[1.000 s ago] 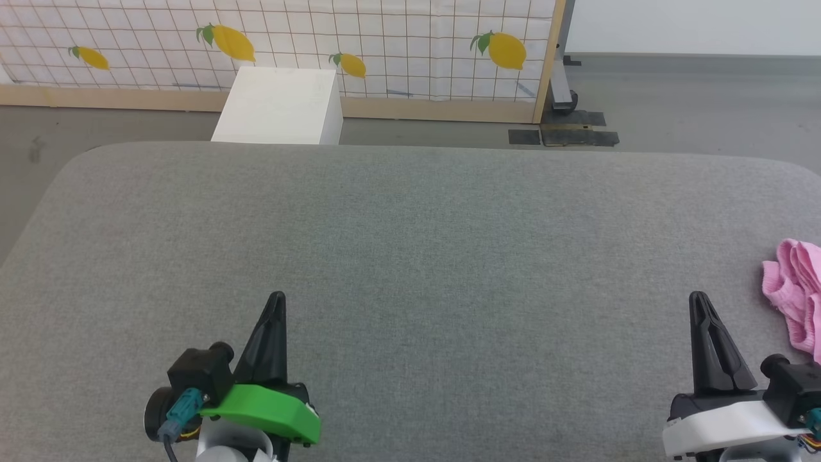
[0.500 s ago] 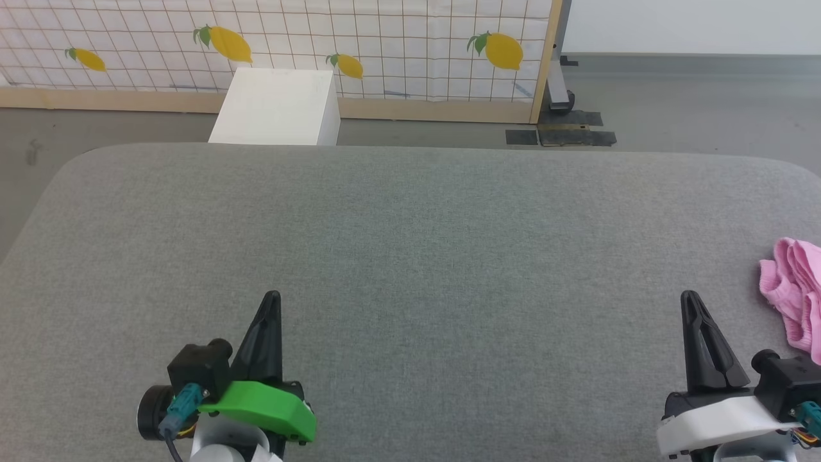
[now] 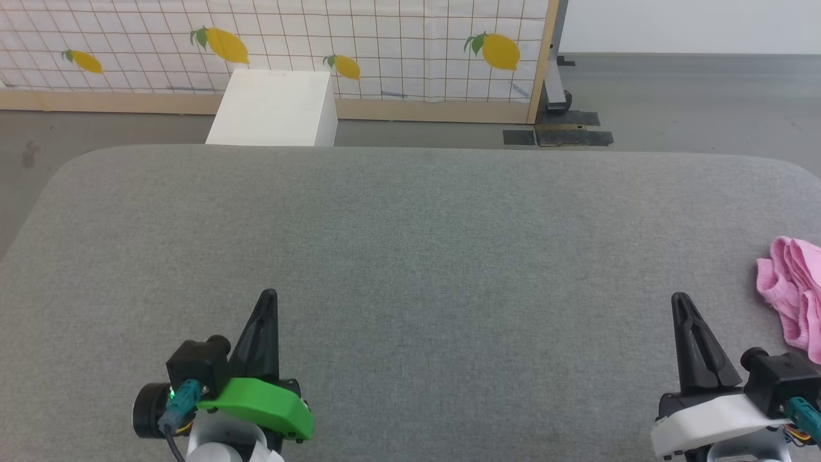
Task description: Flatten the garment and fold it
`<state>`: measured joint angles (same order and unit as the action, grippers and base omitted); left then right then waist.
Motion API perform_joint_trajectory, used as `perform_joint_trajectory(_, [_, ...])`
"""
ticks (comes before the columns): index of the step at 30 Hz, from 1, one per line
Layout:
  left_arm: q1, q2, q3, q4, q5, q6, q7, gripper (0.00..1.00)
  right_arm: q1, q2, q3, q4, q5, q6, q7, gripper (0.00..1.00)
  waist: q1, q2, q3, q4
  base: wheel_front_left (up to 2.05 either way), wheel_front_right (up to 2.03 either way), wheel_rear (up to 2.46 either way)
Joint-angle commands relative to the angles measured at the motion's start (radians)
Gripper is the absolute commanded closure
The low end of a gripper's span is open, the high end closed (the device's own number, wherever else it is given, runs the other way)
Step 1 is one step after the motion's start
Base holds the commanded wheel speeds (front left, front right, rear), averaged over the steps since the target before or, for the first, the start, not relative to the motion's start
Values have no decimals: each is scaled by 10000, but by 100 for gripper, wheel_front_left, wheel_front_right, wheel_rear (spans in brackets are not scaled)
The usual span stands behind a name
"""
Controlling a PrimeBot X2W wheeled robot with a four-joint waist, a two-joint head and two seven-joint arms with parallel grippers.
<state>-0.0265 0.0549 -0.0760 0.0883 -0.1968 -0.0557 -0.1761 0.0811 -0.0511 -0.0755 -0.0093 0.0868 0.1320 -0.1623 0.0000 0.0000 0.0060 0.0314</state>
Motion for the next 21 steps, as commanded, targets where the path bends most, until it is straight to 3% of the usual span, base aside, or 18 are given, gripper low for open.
perform_joint_trajectory(1, [91, -16, 54, -59, 228, 78, 90, 100, -220, 3, 35, 24, -87, -3, 82, 100, 0, 0, -1, -5, 0, 0, 0])
perform_joint_trajectory(21, [133, -24, 225, -258, 648, 194, 494, 100, -363, 4, 209, 40, -275, -6, 454, 100, 0, 0, -15, -80, 0, 0, 0])
